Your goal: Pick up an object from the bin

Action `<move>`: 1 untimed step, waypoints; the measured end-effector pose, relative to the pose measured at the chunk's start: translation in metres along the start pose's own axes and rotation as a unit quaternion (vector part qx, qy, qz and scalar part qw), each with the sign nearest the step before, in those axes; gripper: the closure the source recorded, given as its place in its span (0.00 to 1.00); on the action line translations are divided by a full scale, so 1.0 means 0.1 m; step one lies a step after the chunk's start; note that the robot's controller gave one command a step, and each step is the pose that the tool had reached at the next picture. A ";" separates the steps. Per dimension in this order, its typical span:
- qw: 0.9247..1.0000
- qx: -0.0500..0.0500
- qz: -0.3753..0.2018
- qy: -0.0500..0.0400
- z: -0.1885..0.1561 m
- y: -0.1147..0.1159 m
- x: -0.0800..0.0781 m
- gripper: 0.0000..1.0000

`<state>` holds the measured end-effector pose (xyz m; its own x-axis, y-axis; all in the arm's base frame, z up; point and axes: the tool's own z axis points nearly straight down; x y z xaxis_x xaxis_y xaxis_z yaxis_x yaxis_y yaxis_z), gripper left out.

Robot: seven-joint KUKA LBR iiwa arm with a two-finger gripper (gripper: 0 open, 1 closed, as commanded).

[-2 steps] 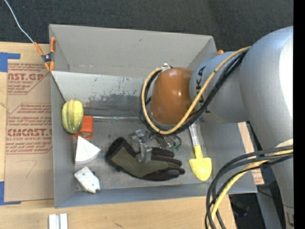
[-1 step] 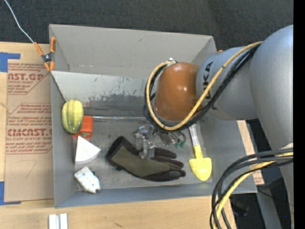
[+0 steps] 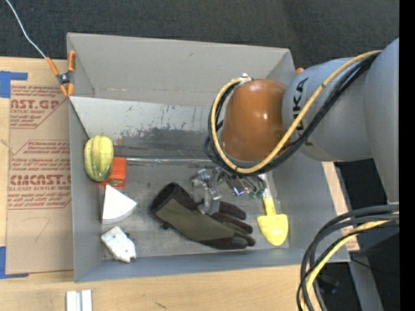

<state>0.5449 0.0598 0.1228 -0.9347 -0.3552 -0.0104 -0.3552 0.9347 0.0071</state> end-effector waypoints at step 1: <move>1.000 0.000 -0.008 -0.004 -0.36 0.03 -0.10 1.00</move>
Offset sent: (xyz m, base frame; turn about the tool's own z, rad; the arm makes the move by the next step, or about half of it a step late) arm -0.0079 -0.0065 0.0015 -0.0030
